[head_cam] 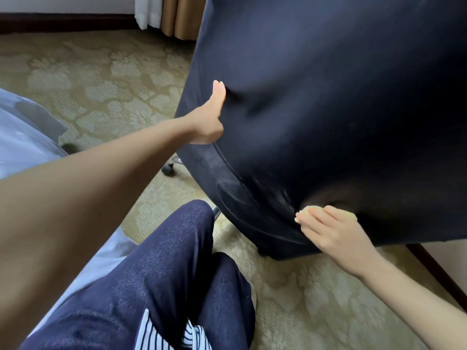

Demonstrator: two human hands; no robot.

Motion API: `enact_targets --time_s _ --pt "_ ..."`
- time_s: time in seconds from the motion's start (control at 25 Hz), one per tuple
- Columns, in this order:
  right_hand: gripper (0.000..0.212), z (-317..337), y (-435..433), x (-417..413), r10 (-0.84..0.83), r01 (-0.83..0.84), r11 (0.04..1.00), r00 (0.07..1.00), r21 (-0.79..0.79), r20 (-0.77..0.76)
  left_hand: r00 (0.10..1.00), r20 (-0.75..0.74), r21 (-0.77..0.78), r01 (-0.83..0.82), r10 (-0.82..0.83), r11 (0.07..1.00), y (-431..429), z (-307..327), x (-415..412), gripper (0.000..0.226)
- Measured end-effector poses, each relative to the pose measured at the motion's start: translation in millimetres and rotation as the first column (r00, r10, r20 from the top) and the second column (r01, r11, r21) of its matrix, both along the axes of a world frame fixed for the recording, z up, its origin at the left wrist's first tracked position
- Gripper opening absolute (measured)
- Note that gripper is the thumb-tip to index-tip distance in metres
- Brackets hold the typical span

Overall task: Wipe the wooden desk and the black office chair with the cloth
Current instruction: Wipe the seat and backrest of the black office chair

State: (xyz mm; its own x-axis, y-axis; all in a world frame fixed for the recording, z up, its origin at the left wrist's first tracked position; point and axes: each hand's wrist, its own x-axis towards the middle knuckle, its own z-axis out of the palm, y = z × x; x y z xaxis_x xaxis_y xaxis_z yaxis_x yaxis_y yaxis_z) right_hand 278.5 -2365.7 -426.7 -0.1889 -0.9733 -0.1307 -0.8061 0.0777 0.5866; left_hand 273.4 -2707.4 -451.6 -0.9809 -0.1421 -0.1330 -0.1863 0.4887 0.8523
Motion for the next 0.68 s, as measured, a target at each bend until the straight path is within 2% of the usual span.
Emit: enact_targets --time_s 0.16,0.32,0.4,0.48,0.6,0.68 --pt "0.016 35.6 -58.7 -11.9 0.1 -0.135 0.94 0.987 -0.313 -0.126 0.997 -0.062 0.06 -0.047 0.05 0.997 18.8 3.3 7.3 0.089" --pt "0.025 44.2 -125.6 -27.6 0.135 -0.185 0.794 0.982 -0.58 -0.129 0.989 -0.144 0.025 -0.02 0.023 0.999 23.3 -0.6 11.9 0.089" --pt "0.025 32.7 -141.9 -31.2 0.135 -0.181 0.785 0.983 -0.593 -0.121 0.977 -0.213 -0.068 0.015 -0.03 0.998 23.8 -0.6 17.3 0.089" --pt "0.021 14.1 -143.1 -32.9 0.136 -0.176 0.822 0.984 -0.542 -0.113 0.954 -0.28 -0.252 0.04 -0.112 0.967 25.6 1.2 25.4 0.092" --pt "0.023 -19.0 -121.9 -30.5 0.17 -0.169 0.879 0.985 -0.445 -0.039 0.899 -0.336 -0.564 0.045 -0.28 0.824 36.3 -0.9 36.8 0.102" --pt "0.024 -40.3 -99.1 -24.9 0.164 -0.143 0.905 0.986 -0.4 0.019 0.862 -0.325 -0.662 0.087 -0.389 0.744 47.8 -7.0 41.0 0.106"
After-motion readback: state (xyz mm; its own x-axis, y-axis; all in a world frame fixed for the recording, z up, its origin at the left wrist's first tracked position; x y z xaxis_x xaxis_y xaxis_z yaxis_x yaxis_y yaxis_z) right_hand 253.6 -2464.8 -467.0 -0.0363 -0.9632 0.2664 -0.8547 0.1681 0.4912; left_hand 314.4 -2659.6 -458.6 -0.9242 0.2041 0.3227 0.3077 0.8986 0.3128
